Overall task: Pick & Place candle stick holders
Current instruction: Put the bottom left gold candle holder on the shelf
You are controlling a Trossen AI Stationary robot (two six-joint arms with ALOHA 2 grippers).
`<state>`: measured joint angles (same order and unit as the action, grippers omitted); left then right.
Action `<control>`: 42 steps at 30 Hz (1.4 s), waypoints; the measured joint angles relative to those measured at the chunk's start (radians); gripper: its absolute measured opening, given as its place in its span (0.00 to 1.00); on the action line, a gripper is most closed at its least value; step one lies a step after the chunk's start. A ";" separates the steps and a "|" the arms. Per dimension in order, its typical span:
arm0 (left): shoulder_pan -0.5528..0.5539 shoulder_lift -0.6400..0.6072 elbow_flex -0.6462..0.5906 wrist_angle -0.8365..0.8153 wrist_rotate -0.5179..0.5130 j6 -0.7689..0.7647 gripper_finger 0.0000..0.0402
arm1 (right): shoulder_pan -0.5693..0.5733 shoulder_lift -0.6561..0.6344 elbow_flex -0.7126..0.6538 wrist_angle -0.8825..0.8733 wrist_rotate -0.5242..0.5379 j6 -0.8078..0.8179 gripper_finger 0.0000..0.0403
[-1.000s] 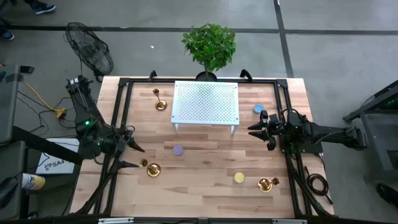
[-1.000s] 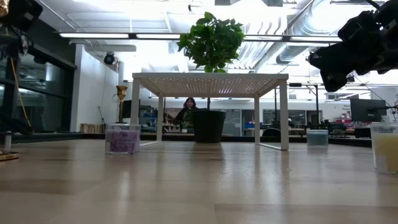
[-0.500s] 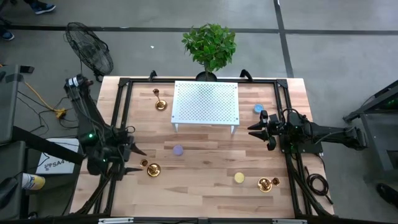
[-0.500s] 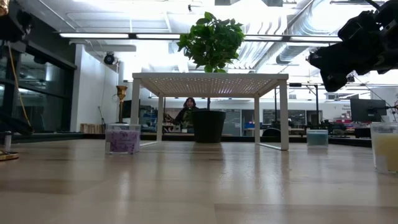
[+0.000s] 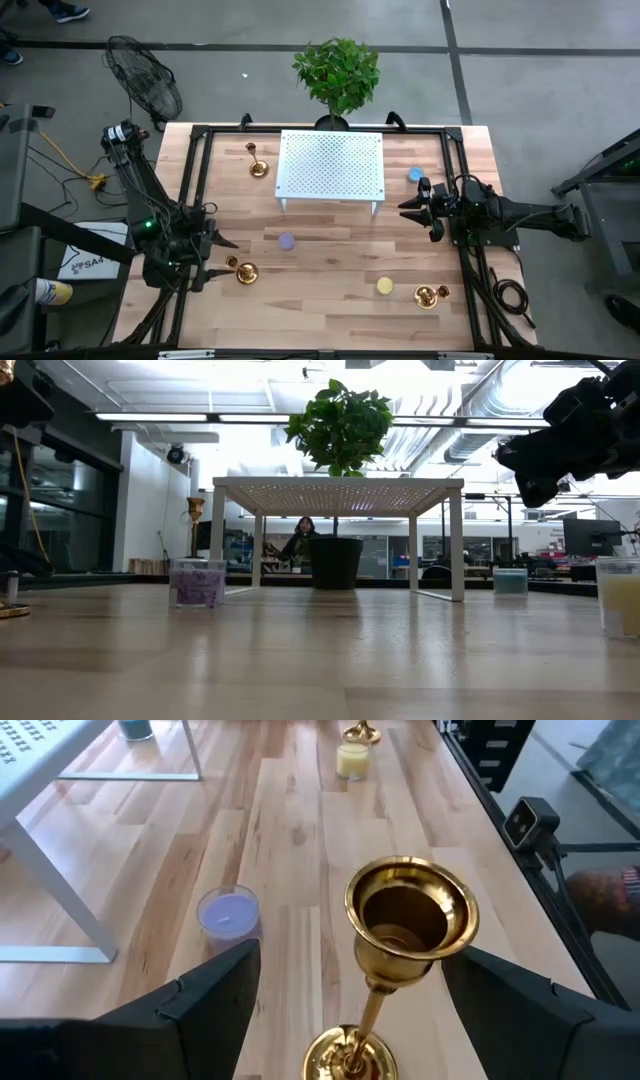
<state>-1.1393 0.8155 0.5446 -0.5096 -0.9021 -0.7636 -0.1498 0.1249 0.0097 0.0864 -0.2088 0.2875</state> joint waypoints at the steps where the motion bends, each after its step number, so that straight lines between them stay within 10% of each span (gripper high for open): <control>1: 0.000 0.000 0.000 0.003 -0.004 0.001 0.76 | 0.000 0.000 0.000 0.000 0.000 0.000 0.28; 29: 0.000 0.069 0.000 0.117 -0.058 0.007 0.76 | 0.000 0.000 0.000 0.000 0.000 0.000 0.28; 42: 0.000 0.099 0.000 0.158 -0.073 0.007 0.51 | 0.000 0.000 0.000 0.000 0.000 0.000 0.28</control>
<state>-1.1389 0.9142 0.5446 -0.3515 -0.9748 -0.7567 -0.1500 0.1249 0.0097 0.0864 -0.2085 0.2876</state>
